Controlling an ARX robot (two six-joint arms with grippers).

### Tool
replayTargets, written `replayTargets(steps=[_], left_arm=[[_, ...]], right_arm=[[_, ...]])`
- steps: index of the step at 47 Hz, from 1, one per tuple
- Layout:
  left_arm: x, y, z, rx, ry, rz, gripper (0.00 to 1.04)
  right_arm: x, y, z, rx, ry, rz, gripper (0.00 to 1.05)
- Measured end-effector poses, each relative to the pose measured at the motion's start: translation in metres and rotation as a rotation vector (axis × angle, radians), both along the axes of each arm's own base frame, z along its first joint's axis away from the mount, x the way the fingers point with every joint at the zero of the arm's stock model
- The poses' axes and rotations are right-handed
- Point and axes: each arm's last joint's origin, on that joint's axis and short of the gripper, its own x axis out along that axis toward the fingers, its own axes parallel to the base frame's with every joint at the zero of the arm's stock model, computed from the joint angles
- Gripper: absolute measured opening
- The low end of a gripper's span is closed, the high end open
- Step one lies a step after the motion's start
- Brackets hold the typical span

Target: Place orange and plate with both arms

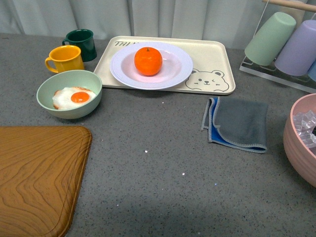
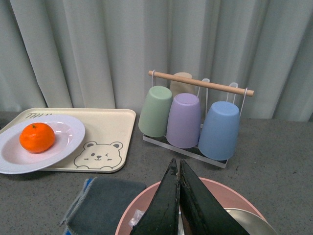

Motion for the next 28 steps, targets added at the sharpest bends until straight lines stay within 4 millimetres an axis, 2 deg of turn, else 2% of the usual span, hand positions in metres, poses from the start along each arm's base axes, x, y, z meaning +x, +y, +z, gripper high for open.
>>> replayTargets(steps=[13, 28], left_arm=[[0.000, 0.000, 0.000, 0.000, 0.000, 0.000, 0.98], [0.000, 0.000, 0.000, 0.000, 0.000, 0.000, 0.98]], right_arm=[[-0.019, 0.000, 0.001, 0.000, -0.002, 0.000, 0.01], [-0.031, 0.000, 0.004, 0.000, -0.013, 0.000, 0.01]])
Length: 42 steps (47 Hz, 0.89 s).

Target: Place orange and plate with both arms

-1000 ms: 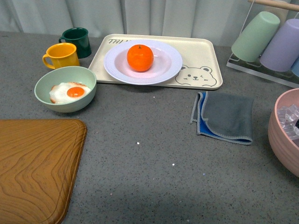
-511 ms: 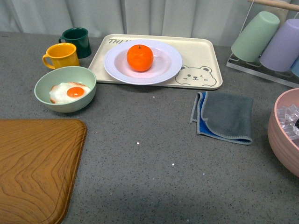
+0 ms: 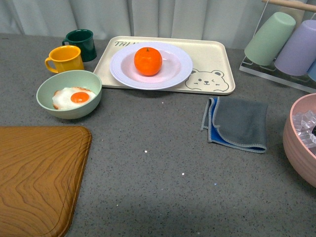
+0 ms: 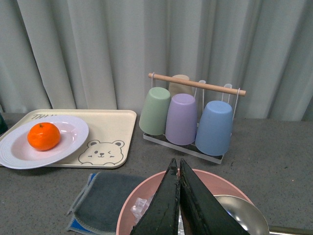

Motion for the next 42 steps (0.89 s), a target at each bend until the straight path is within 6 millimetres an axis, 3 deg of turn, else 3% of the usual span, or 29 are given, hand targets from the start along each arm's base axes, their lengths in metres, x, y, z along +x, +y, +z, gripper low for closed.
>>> replayTargets(steps=[42], left_arm=[[0.000, 0.000, 0.000, 0.000, 0.000, 0.000, 0.98]], right_arm=[[-0.025, 0.000, 0.000, 0.000, 0.004, 0.000, 0.01]])
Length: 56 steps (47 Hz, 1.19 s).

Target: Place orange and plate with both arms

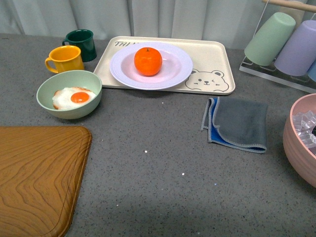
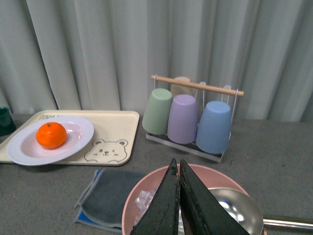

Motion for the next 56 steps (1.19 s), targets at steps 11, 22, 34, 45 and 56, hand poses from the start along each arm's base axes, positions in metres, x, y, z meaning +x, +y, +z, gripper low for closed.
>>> replayTargets(steps=[11, 22, 34, 45, 56], left_arm=[[0.0000, 0.0000, 0.0000, 0.000, 0.000, 0.000, 0.98], [0.0000, 0.0000, 0.0000, 0.000, 0.000, 0.000, 0.98], [0.0000, 0.0000, 0.0000, 0.000, 0.000, 0.000, 0.98], [0.0000, 0.0000, 0.0000, 0.000, 0.000, 0.000, 0.98], [0.0000, 0.0000, 0.0000, 0.000, 0.000, 0.000, 0.98]], right_arm=[[-0.0074, 0.0001, -0.0011, -0.001, -0.008, 0.003, 0.19], [-0.0074, 0.0001, -0.0011, -0.001, -0.008, 0.003, 0.54], [-0.0074, 0.0001, -0.0011, -0.001, -0.008, 0.003, 0.92], [-0.0074, 0.0001, -0.0011, 0.000, -0.008, 0.003, 0.95], [-0.0074, 0.0001, -0.0011, 0.000, -0.008, 0.003, 0.95]])
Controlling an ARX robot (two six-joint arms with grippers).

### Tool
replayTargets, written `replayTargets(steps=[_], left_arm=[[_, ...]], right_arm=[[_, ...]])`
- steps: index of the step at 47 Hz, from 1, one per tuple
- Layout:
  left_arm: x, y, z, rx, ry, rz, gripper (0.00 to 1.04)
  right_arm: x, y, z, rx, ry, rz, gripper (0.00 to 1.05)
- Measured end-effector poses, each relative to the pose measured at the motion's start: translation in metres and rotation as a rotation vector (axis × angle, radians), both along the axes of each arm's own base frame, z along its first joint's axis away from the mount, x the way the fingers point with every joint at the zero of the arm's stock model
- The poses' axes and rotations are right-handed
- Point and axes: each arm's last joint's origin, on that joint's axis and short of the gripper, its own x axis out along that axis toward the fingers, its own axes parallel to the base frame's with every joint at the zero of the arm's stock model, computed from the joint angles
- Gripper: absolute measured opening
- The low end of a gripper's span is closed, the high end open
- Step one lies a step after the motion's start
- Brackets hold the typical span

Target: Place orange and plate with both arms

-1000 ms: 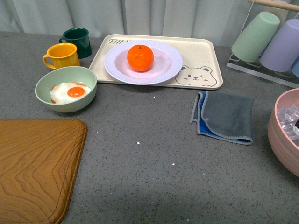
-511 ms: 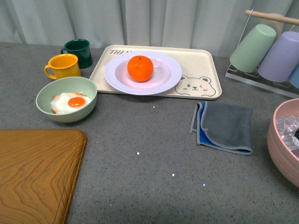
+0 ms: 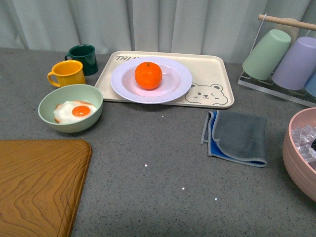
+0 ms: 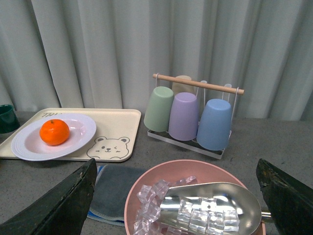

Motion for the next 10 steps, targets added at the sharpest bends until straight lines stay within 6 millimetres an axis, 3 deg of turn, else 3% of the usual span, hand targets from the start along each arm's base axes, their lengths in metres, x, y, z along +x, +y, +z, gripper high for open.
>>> replayTargets(steps=[10], left_arm=[[0.0000, 0.0000, 0.0000, 0.000, 0.000, 0.000, 0.98]], right_arm=[[0.0000, 0.0000, 0.0000, 0.000, 0.000, 0.000, 0.95]])
